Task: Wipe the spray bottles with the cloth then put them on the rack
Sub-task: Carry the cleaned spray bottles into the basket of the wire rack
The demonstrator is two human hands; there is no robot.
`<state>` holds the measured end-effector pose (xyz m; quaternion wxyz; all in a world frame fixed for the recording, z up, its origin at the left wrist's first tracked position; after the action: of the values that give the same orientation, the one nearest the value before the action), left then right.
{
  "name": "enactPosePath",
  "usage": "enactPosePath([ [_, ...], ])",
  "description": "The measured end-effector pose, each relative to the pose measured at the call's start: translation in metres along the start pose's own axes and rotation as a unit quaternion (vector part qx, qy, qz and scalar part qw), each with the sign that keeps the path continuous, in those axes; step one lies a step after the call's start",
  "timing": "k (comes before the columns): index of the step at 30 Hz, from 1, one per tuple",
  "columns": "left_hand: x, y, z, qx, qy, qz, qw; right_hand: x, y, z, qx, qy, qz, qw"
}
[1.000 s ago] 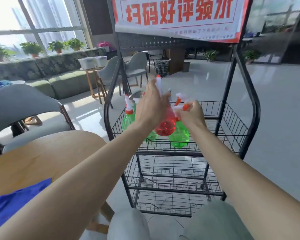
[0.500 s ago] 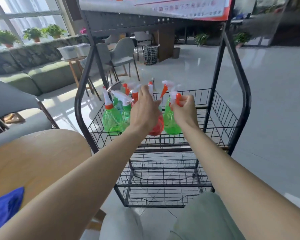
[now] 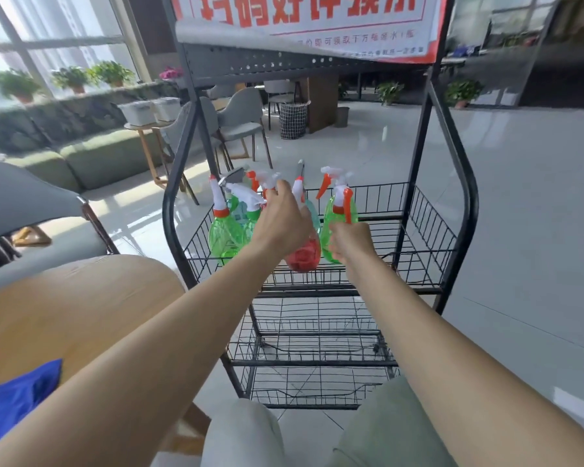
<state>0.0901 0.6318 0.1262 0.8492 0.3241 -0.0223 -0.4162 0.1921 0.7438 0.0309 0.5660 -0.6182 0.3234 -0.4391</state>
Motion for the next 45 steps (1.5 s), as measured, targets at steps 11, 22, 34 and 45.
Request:
enactPosePath([
  [11, 0.052, -0.019, 0.068, -0.083, -0.008, -0.027, 0.996, 0.079, -0.028, -0.066, 0.042, -0.088, 0.011, 0.995],
  [22, 0.142, -0.152, 0.232, -0.133, 0.103, 0.07, 0.983, 0.222, -0.101, -0.244, 0.121, -0.24, 0.2, 0.942],
  [34, 0.338, -0.36, 0.399, -0.18, 0.163, 0.286, 0.927, 0.458, -0.078, -0.481, 0.147, -0.452, 0.278, 0.835],
  [45, 0.534, -0.481, 0.5, -0.233, 0.238, 0.412, 0.848, 0.675, 0.002, -0.61, 0.212, -0.608, 0.344, 0.683],
])
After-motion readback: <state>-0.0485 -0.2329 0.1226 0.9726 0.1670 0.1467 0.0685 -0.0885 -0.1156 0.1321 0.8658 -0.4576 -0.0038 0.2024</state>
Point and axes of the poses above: each hand's wrist, its own x-axis away from the middle knuckle, its own z-axis out of the back of the hand, y = z × x, the point moved 8 cm from there along -x, towards the middle knuckle, and after that the axes turned 2 degrees about z, right-handed, at the moved point
